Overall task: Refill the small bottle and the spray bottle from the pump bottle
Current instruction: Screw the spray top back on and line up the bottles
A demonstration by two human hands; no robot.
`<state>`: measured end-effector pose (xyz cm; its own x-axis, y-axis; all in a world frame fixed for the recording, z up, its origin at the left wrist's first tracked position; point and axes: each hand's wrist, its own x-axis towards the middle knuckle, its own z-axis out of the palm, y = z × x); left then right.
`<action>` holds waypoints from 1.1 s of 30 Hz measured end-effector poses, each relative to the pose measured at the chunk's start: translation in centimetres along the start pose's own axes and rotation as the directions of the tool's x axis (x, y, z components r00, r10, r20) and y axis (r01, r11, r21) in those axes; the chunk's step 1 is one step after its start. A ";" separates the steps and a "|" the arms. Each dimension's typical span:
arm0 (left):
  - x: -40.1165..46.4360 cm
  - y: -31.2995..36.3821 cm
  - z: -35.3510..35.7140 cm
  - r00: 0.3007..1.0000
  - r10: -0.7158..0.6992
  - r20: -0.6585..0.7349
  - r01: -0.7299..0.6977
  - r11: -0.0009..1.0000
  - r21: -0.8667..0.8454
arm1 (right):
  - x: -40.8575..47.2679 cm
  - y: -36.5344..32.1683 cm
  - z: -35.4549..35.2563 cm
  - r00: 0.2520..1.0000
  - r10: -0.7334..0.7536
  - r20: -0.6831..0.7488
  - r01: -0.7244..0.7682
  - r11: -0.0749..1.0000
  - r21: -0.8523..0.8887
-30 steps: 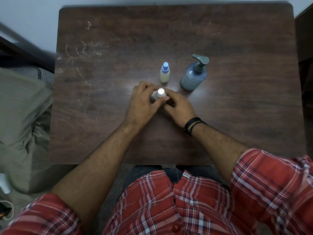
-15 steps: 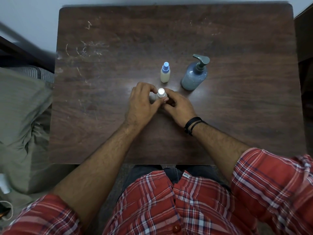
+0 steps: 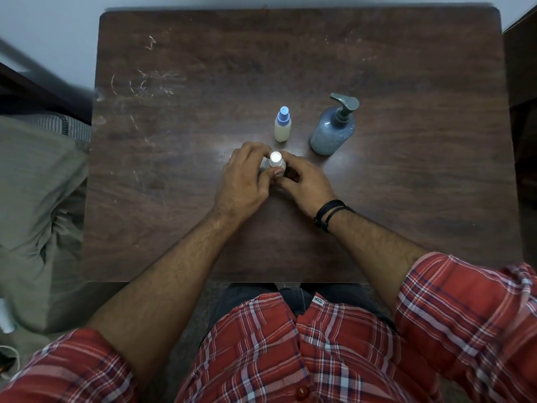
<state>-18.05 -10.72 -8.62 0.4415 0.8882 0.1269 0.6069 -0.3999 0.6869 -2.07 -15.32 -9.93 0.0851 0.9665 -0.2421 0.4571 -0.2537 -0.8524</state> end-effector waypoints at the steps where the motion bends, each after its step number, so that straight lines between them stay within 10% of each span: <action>1: 0.1 0.0 0.0 1.000 0.015 0.006 -0.015 1.000 0.006 | 0.0 -0.1 -0.1 1.000 -0.003 0.000 0.003 1.000 0.001; 15: 0.0 -1.3 -0.2 0.967 -0.089 0.238 0.094 0.996 -0.009 | -0.2 0.0 -0.1 0.998 0.062 0.006 -0.061 0.997 -0.043; 26: 2.0 -3.5 -2.0 0.962 -0.260 0.083 0.263 0.964 -0.033 | -2.4 2.7 -4.4 0.857 0.306 -0.414 -0.266 0.952 0.152; 33: 4.9 -4.0 -3.2 0.945 -0.321 0.062 0.326 0.941 -0.088 | 0.9 2.0 -7.2 0.898 0.246 -0.364 -0.200 0.967 0.159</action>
<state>-20.48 -4.02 -8.44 0.2631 0.9538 -0.1452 0.6573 -0.0671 0.7506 5.33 -14.68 -8.55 0.5115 0.8195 -0.2585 0.2840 -0.4451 -0.8492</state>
